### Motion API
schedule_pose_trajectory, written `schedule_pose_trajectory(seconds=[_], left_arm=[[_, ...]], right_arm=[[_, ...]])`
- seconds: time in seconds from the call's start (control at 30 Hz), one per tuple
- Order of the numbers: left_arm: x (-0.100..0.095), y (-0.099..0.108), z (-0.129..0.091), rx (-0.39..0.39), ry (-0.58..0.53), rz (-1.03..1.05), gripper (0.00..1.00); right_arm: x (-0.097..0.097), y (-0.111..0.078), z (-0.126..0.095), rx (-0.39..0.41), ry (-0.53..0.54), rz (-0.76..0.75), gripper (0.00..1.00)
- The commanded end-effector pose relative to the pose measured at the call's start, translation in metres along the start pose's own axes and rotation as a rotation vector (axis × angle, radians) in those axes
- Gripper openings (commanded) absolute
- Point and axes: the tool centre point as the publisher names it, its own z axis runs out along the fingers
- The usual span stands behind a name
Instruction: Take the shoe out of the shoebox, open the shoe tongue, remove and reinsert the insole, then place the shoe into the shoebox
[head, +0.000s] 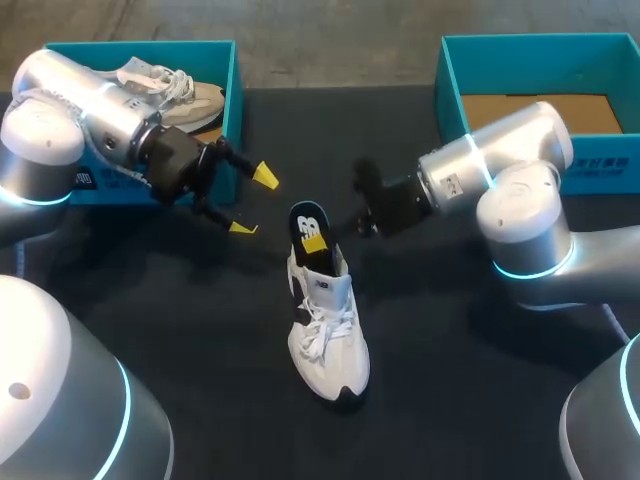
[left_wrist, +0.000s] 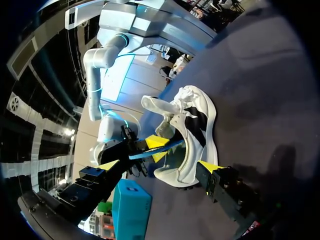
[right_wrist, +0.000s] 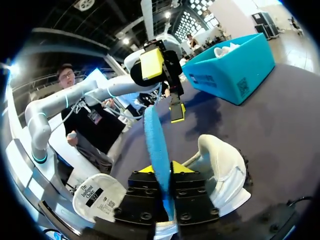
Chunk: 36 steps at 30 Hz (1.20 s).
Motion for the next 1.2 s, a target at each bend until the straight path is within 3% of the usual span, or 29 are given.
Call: schedule_pose_trajectory(seconds=[0.03,0.67,0.7,0.73,1.2], left_arm=[[-0.002,0.000,0.001,0.005,0.008,0.005,1.00],[0.000,-0.002,0.001,0.003,0.002,0.003,1.00],[-0.001,-0.002,0.001,0.004,0.001,0.003,1.00],[-0.001,-0.002,0.001,0.005,0.001,0.003,1.00],[-0.001,-0.001,0.001,0.010,-0.001,0.007,1.00]], right_arm=[[-0.005,-0.006,0.004,-0.013,0.020,0.004,0.00],[0.006,-0.031,0.014,-0.010,0.057,0.073,0.00],[0.007,-0.030,0.014,-0.011,0.053,0.071,0.07],[0.009,-0.028,0.013,-0.012,0.050,0.066,0.21],[0.012,-0.002,-0.004,0.009,-0.021,0.012,0.29]])
